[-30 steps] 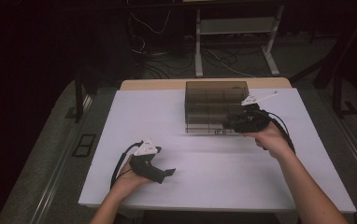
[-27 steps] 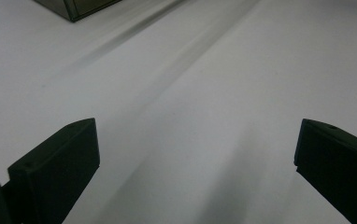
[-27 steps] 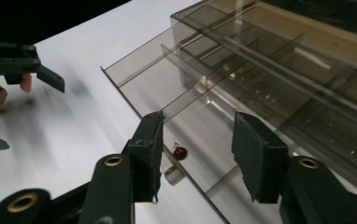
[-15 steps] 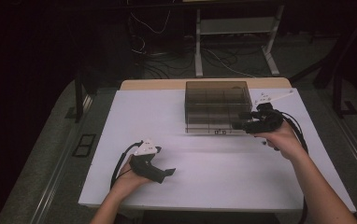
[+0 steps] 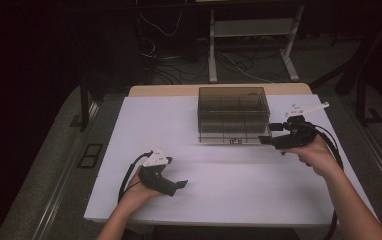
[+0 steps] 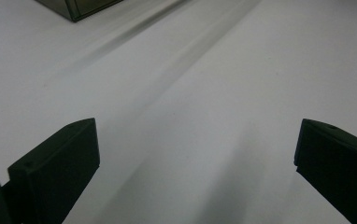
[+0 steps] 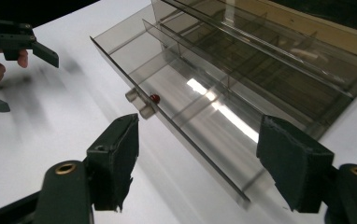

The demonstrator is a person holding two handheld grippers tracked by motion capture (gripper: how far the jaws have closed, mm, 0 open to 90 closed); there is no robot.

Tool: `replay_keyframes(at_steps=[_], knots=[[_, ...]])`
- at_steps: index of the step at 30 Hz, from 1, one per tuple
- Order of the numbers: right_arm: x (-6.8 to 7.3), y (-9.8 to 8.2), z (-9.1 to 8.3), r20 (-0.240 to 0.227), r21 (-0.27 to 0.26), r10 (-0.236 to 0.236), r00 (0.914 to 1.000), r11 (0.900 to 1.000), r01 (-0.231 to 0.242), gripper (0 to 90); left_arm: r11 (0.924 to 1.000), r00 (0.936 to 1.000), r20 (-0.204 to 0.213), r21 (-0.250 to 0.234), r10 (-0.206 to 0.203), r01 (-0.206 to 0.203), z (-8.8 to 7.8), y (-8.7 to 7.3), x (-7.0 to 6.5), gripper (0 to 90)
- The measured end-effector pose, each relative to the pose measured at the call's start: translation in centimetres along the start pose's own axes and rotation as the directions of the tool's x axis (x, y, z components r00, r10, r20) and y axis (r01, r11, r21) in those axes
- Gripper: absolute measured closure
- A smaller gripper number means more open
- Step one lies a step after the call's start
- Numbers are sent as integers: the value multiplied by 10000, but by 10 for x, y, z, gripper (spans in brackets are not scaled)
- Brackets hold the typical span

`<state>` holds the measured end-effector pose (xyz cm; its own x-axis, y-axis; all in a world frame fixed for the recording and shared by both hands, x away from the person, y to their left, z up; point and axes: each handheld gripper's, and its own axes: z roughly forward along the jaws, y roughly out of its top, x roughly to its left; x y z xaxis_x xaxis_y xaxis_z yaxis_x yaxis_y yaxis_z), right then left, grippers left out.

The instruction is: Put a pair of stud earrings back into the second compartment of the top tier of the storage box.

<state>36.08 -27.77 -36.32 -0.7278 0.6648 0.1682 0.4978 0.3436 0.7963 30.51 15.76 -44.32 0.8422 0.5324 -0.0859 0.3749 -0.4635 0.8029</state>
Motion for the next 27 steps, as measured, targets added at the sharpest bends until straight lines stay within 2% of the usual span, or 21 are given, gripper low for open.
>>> replay_keyframes(at_steps=[5, 14, 23, 27], knots=[[-5, -8, -10, 118, -12, 0, 9999, 10000, 0, 327, 10000, 10000, 1, -15, 16, -16, 0, 0, 0, 0], [-13, -25, -24, 257, -53, 309, 9992, 9995, -308, 337, 10000, 10000, 14, 17, -9, 9, 0, 0, 0, 0], [-21, -39, -27, 387, -201, 316, 9988, 9993, -308, 339, 10000, 10000, 10, 9, 61, -61, 0, 0, -1, 0], [-26, -46, -25, 452, -65, 304, 9985, 9995, -301, 339, 10000, 10000, 10, -7, 56, -56, -1, 0, 0, 0]])
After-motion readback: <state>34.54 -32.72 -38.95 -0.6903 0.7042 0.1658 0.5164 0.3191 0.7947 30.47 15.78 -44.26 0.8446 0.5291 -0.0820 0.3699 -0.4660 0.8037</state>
